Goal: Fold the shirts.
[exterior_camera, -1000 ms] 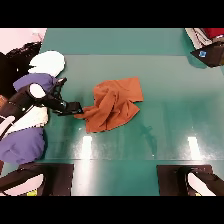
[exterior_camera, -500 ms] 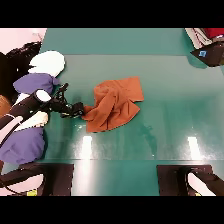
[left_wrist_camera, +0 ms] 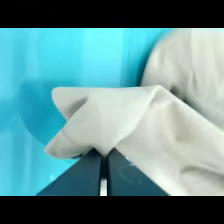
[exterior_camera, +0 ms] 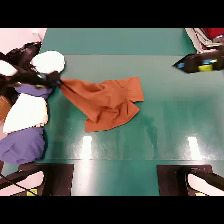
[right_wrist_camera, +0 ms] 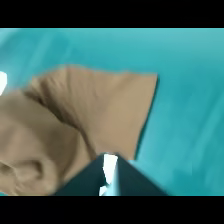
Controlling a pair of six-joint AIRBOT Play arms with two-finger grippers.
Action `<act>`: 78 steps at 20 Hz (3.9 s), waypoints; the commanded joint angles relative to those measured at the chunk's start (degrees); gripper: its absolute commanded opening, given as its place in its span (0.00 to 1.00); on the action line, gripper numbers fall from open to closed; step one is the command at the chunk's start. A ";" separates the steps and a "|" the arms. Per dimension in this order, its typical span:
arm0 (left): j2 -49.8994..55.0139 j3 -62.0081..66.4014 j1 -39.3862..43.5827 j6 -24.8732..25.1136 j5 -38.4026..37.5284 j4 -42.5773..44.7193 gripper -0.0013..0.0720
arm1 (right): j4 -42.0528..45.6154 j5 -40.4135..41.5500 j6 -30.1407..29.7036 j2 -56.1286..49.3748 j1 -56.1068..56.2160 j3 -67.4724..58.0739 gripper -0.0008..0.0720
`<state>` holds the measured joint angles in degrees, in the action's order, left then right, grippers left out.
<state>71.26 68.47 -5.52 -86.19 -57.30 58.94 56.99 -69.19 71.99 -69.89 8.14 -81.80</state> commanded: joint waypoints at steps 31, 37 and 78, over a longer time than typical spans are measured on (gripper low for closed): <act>-1.51 6.56 -4.46 2.67 -9.35 2.16 0.05 | 15.32 -17.16 1.97 -16.44 -0.37 0.74 0.03; -1.49 6.56 -0.24 2.69 -6.08 1.77 0.05 | 14.40 -11.98 2.16 19.80 -7.82 38.49 0.03; -2.01 30.64 4.76 5.20 -10.80 2.86 0.05 | 7.56 -9.81 -6.25 -21.24 5.20 -24.70 0.03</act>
<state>69.45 88.07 -0.75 -80.97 -64.64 61.87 64.64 -80.07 63.96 -100.49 17.02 -106.43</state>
